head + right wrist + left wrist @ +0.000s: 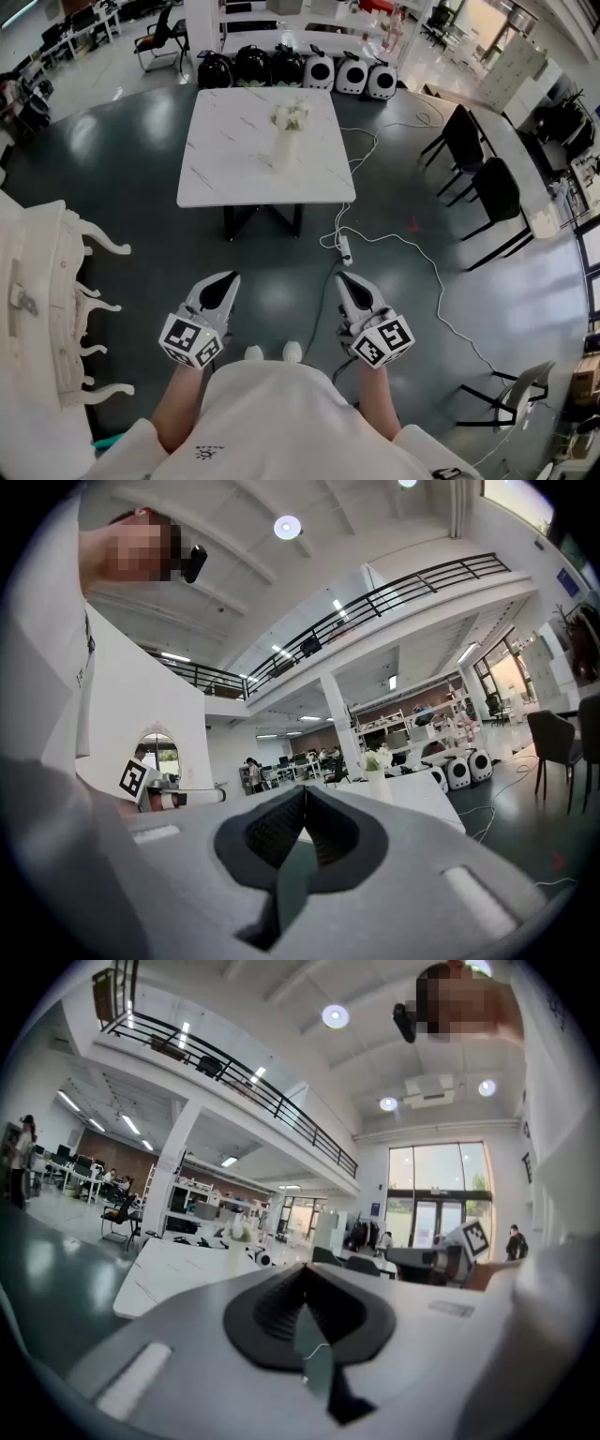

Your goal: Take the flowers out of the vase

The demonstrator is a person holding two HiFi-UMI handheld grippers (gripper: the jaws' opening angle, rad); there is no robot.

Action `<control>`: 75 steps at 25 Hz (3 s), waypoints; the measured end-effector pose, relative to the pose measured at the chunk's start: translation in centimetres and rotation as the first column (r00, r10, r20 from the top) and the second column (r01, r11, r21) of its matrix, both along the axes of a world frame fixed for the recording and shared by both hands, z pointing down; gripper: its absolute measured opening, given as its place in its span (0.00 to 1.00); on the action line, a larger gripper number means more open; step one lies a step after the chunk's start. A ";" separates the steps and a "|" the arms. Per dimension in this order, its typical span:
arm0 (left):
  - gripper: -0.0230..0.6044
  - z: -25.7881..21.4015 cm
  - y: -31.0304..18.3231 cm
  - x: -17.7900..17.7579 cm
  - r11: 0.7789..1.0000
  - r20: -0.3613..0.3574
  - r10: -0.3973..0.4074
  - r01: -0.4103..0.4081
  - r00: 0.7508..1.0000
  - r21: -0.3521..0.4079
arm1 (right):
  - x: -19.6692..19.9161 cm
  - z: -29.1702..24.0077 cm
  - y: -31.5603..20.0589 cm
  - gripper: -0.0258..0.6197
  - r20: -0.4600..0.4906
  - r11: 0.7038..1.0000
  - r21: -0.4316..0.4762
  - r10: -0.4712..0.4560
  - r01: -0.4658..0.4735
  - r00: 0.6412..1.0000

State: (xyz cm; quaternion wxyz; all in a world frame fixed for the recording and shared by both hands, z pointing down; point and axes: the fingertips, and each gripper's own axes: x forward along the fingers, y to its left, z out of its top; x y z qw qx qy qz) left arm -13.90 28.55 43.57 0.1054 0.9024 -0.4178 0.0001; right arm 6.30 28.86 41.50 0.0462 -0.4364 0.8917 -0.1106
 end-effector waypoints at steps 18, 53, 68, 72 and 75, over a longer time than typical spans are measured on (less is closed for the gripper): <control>0.02 -0.3 0.4 -0.4 0.999 -0.001 0.019 -0.019 1.000 0.026 | -0.3 -1.2 0.6 0.04 0.037 0.999 0.031 0.015 -0.016 0.999; 0.02 1.8 3.5 -8.9 1.000 -0.024 0.028 -0.028 0.999 -0.001 | -9.0 0.3 3.2 0.04 0.018 1.000 -0.015 -0.020 0.020 1.000; 0.02 2.3 -2.9 -5.5 0.999 -0.019 0.041 -0.041 0.999 -0.004 | -5.7 1.6 -3.1 0.04 0.029 0.999 -0.031 -0.015 0.016 0.999; 0.02 2.1 -5.7 -4.3 0.999 -0.017 0.041 -0.041 0.999 -0.005 | -4.7 1.6 -6.1 0.04 0.033 0.999 -0.032 -0.024 0.025 0.999; 0.02 1.7 -8.0 -3.3 0.999 -0.014 0.045 -0.045 0.999 0.003 | -3.7 1.3 -8.5 0.04 0.036 0.999 -0.022 -0.027 0.027 0.999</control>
